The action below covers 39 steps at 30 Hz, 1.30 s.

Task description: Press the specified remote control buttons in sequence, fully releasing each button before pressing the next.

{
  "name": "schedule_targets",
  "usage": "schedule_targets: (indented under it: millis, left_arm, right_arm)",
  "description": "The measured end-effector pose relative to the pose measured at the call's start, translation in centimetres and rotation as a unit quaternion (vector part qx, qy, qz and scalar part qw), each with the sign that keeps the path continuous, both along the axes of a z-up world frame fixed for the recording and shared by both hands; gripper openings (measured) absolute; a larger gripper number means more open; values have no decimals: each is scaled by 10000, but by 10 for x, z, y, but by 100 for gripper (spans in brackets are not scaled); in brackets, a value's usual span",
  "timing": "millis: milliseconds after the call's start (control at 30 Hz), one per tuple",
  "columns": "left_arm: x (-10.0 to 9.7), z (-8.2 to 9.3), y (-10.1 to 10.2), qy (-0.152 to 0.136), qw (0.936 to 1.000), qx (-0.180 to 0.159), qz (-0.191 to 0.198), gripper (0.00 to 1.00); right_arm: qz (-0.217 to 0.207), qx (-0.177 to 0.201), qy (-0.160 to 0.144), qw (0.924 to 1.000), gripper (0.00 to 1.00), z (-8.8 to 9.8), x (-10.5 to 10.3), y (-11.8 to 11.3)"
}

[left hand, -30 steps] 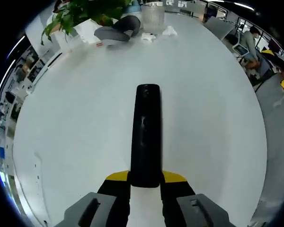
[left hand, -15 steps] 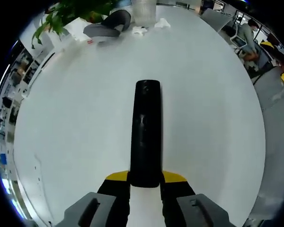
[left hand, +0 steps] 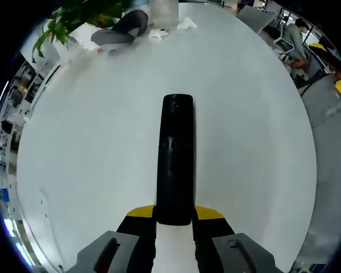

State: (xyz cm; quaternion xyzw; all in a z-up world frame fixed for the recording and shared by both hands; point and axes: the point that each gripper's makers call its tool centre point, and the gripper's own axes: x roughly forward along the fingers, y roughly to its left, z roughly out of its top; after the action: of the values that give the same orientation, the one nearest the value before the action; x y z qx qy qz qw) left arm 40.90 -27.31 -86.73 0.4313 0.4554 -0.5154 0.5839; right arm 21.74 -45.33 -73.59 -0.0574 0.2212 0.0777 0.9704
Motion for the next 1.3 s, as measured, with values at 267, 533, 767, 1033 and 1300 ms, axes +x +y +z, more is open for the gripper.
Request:
schedule_targets:
  millis: [267,533,767,1033,1300]
  left_arm:
    - [-10,0,1,4,9999,84,-71,23]
    - [-18,0,2,23,9998,181,-69,23]
    - [-24,0,4,54,9996,287,-8,23]
    - [-34,0,5,58,9994,334,46,23]
    - [-47,0,5,68,9990,442,-7,23]
  right_arm:
    - [-44,-13,-52,10000,44,2,0,-2]
    - [-28,-17,-47,10000,42,2,0,-1]
    - [-28,-26,-66,10000,41,3,0,0]
    - [-20,-15,-80,10000,40,3,0,0]
    - [8,4,-67,10000,37,4,0,1]
